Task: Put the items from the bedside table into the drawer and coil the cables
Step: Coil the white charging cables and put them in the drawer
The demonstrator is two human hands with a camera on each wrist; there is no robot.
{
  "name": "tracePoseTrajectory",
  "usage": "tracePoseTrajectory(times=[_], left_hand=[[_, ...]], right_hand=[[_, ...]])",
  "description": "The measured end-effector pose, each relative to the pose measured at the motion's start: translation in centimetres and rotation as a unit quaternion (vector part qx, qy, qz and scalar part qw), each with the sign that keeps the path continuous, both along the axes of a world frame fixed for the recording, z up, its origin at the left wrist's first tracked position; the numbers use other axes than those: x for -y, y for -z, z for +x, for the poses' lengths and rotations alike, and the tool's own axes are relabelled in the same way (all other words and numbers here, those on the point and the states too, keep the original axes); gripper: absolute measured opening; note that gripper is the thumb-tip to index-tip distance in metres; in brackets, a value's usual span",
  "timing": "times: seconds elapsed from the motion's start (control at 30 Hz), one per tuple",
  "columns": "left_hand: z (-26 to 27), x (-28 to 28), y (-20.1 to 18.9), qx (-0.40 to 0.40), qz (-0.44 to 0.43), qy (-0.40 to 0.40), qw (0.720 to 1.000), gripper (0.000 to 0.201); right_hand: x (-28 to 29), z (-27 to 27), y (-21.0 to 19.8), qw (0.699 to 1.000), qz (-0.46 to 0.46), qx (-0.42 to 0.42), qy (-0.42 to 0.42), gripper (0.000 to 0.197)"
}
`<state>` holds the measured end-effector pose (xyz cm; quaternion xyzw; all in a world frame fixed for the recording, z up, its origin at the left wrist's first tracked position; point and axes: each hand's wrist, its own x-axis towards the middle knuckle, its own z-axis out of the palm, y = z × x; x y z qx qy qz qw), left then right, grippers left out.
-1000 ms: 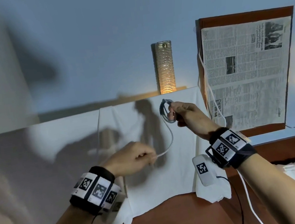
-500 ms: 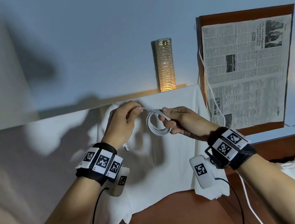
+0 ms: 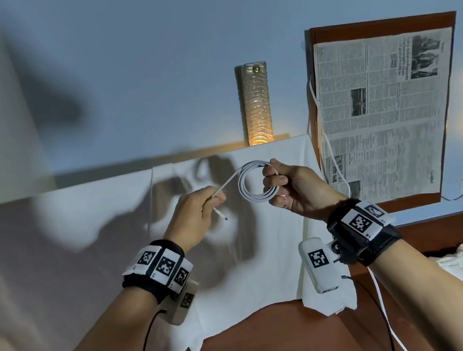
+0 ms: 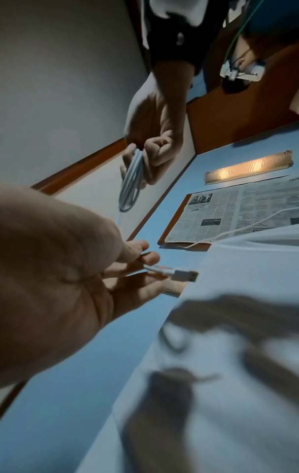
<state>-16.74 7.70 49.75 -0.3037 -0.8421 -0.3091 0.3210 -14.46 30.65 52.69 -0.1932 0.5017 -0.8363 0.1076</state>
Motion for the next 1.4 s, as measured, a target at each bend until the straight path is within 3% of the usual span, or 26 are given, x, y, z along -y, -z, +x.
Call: tracePoseTrajectory(times=[0.13, 0.2, 0.3, 0.4, 0.53, 0.6, 0.73, 0.87, 0.93, 1.03, 1.1, 1.27, 1.4], left_hand=[[-0.9, -0.5, 0.0, 0.097, 0.196, -0.004, 0.976, 0.025], [-0.8, -1.0, -0.7, 0.16, 0.314, 0.005, 0.936, 0.024], [0.0, -2.3, -2.2, 0.248, 0.451, 0.077, 0.854, 0.006], [0.6, -3.5, -3.2, 0.314, 0.516, 0.126, 0.787, 0.007], [0.6, -3.8, -3.4, 0.413, 0.543, 0.174, 0.71, 0.009], [0.7, -3.8, -3.5, 0.437, 0.543, 0.185, 0.693, 0.011], [0.9, -4.2, -3.7, 0.452, 0.54, 0.182, 0.687, 0.026], [1.6, -4.1, -4.3, 0.505, 0.474, 0.217, 0.688, 0.03], [1.8, -3.8, -4.7, 0.498, 0.422, 0.221, 0.725, 0.044], [2.4, -3.9, -4.7, 0.422, 0.358, 0.189, 0.811, 0.029], [2.5, -3.7, -4.8, 0.39, 0.327, 0.162, 0.845, 0.026], [2.3, -0.2, -5.8, 0.333, 0.301, 0.108, 0.887, 0.018], [2.5, 1.5, -5.6, 0.323, 0.278, 0.104, 0.899, 0.014]], right_hand=[[0.5, 0.1, -0.4, 0.999, -0.029, 0.004, -0.023, 0.032], [0.7, 0.1, -0.5, 0.998, -0.042, 0.011, -0.035, 0.034], [1.3, 0.0, -0.4, 0.996, -0.055, 0.022, -0.067, 0.039], [1.8, -0.3, -0.2, 0.993, -0.067, 0.023, -0.094, 0.042], [1.6, -0.6, -0.4, 0.993, -0.07, 0.014, -0.097, 0.04], [1.4, -0.6, -0.5, 0.993, -0.062, 0.015, -0.094, 0.039], [1.9, -0.4, -0.6, 0.994, -0.049, 0.015, -0.101, 0.039], [2.1, -0.8, -0.5, 0.998, -0.03, 0.012, -0.058, 0.037], [2.1, -1.1, -0.4, 0.999, -0.01, 0.006, -0.035, 0.037], [2.2, -1.2, -0.3, 1.0, 0.003, 0.0, -0.013, 0.039], [2.1, -1.2, -0.3, 1.0, 0.021, -0.012, 0.007, 0.038], [-0.6, -2.0, -0.3, 0.995, -0.018, -0.019, 0.093, 0.034], [-1.7, -2.3, -0.8, 0.99, 0.036, -0.038, 0.129, 0.031]])
